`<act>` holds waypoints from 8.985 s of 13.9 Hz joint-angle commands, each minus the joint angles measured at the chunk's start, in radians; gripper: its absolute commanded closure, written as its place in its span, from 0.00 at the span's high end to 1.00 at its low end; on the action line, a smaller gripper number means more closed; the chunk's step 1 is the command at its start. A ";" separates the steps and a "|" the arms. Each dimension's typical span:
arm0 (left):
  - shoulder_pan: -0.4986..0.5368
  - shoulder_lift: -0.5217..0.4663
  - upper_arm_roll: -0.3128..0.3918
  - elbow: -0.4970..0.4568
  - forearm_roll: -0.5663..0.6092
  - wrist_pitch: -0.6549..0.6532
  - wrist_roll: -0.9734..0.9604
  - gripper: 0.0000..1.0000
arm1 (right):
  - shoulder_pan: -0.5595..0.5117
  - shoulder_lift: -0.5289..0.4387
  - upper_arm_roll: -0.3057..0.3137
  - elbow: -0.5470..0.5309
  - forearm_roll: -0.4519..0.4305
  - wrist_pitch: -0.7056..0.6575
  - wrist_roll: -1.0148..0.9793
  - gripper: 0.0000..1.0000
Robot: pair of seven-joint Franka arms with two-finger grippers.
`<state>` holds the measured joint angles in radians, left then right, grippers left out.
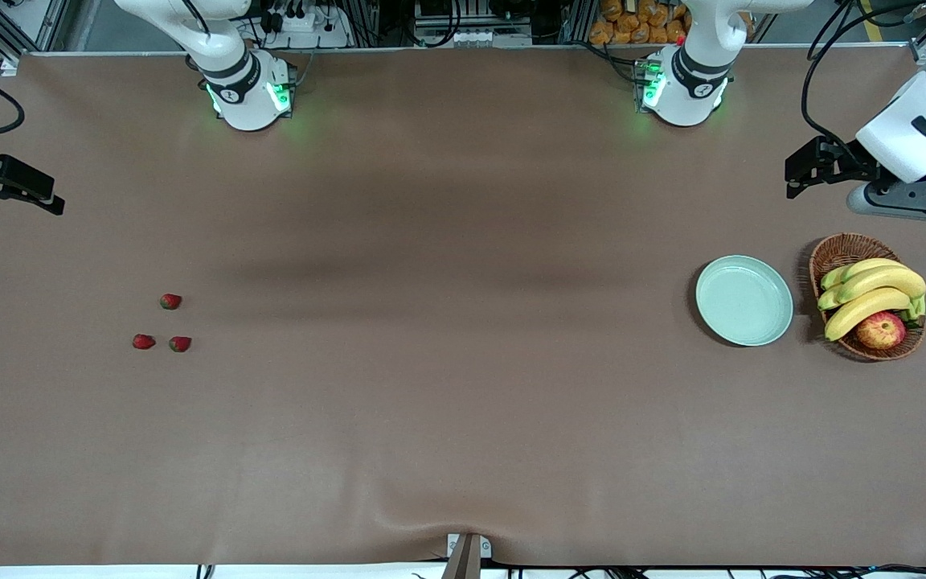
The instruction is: Collect all strawberries into plate
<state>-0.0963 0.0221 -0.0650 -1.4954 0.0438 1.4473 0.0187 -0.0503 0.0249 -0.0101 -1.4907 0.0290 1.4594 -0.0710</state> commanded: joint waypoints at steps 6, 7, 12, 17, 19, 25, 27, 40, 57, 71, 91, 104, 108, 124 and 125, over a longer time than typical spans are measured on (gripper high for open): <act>-0.010 -0.014 -0.016 0.000 -0.010 -0.016 -0.055 1.00 | -0.022 -0.003 0.016 -0.006 0.012 0.002 0.003 1.00; -0.010 -0.017 -0.024 0.000 -0.015 -0.016 -0.122 1.00 | -0.022 0.001 0.016 -0.006 0.012 0.002 0.003 1.00; -0.006 -0.019 -0.052 0.000 -0.018 -0.019 -0.183 1.00 | -0.023 0.043 0.015 -0.005 0.017 0.009 0.000 1.00; -0.002 -0.019 -0.052 0.000 -0.031 -0.019 -0.186 1.00 | -0.056 0.124 0.015 -0.025 0.018 0.079 -0.007 1.00; -0.002 -0.019 -0.052 0.000 -0.032 -0.019 -0.186 1.00 | -0.059 0.132 0.015 -0.075 0.017 0.137 -0.012 1.00; 0.000 -0.017 -0.052 0.000 -0.050 -0.019 -0.187 1.00 | -0.095 0.245 0.013 -0.108 0.005 0.288 -0.068 1.00; 0.000 -0.017 -0.052 0.000 -0.053 -0.018 -0.187 1.00 | -0.126 0.297 0.013 -0.109 0.005 0.338 -0.121 1.00; 0.001 -0.017 -0.049 0.000 -0.053 -0.018 -0.187 1.00 | -0.215 0.532 0.013 -0.146 0.006 0.601 -0.309 1.00; 0.003 -0.016 -0.045 0.000 -0.055 -0.018 -0.187 1.00 | -0.221 0.642 0.013 -0.240 0.002 0.800 -0.385 0.80; 0.004 -0.016 -0.042 0.000 -0.055 -0.018 -0.184 1.00 | -0.214 0.642 0.012 -0.252 0.000 0.808 -0.414 0.12; 0.006 -0.030 -0.039 -0.003 -0.067 -0.019 -0.177 1.00 | 0.006 0.385 0.022 -0.075 0.077 0.251 0.077 0.08; 0.006 -0.028 -0.038 -0.005 -0.067 -0.019 -0.174 1.00 | 0.343 0.320 0.029 -0.054 0.223 0.286 0.721 0.08; 0.010 -0.028 -0.038 -0.003 -0.067 -0.018 -0.172 1.00 | 0.487 0.342 0.028 -0.054 0.212 0.393 0.942 0.08; 0.018 -0.019 -0.039 -0.005 -0.068 -0.016 -0.171 1.00 | 0.894 0.722 0.021 0.072 0.183 0.806 1.476 0.09; 0.018 -0.019 -0.039 -0.005 -0.068 -0.015 -0.169 1.00 | 0.908 0.743 0.021 0.072 0.178 0.835 1.496 0.09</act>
<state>-0.0859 0.0055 -0.1013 -1.5024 0.0009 1.4391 -0.1568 0.8291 0.7106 0.0251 -1.4711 0.2286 2.2629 1.3757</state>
